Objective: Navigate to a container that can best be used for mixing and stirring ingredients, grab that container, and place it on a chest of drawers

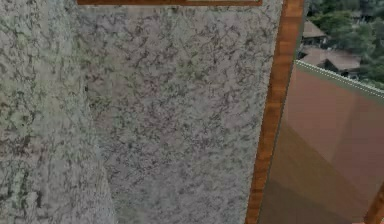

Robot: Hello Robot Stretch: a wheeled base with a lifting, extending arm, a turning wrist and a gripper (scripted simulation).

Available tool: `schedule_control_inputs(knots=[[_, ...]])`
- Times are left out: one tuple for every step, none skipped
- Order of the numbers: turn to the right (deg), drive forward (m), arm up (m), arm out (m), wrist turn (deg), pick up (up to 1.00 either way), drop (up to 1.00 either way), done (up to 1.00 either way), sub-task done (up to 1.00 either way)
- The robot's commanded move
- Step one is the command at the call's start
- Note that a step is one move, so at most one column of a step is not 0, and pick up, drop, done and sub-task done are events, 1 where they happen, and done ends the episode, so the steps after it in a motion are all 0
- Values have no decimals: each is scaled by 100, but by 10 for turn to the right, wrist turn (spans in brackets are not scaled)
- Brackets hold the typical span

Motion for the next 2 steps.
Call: schedule_control_inputs(knots=[[450,0,0,0,0,0,0,0,0],[300,0,0,0,0,0,0,0,0]])
